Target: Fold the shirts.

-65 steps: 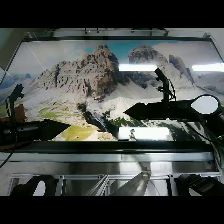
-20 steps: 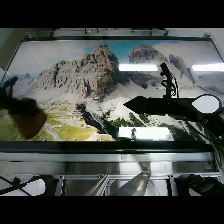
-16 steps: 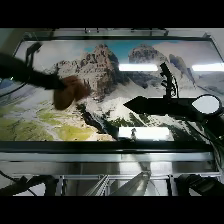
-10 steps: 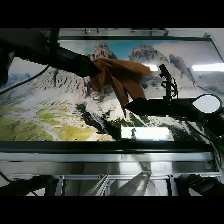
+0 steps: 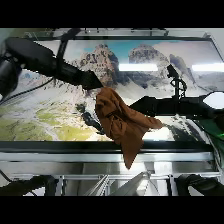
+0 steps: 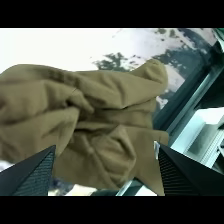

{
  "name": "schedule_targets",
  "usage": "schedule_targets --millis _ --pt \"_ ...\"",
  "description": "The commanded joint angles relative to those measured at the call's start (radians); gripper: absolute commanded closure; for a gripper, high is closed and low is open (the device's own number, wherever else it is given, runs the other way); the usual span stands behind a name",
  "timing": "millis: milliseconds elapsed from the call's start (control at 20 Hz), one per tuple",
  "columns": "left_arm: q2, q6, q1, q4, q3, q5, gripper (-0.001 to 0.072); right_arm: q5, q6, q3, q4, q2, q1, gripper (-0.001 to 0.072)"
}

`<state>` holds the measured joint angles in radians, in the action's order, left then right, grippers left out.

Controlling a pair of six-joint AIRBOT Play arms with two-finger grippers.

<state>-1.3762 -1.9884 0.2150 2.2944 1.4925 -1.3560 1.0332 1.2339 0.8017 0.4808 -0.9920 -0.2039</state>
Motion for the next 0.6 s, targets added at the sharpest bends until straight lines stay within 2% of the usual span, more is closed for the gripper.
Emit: schedule_targets --millis 0,100,200,450,550 --pt "0.001 0.023 -0.166 0.002 -0.004 -0.135 -0.0005 0.026 0.081 0.000 0.195 0.000 0.060 0.0251" --pt "0.001 0.028 -0.246 0.003 -0.090 -0.158 -0.0005 0.027 0.150 -0.002 0.341 -0.002 0.098 0.0251" --pt "0.001 0.042 -0.286 0.008 -0.216 -0.151 -0.0004 0.021 0.153 -0.009 0.382 -0.018 0.107 0.0251" --pt "0.000 -0.001 -0.204 0.024 -0.467 0.035 -0.0004 0.007 0.148 -0.033 0.364 -0.163 0.103 0.0251" --pt "0.000 -0.005 -0.129 0.035 -0.501 0.150 -0.0003 -0.011 0.072 -0.033 0.286 -0.240 0.102 0.0251"
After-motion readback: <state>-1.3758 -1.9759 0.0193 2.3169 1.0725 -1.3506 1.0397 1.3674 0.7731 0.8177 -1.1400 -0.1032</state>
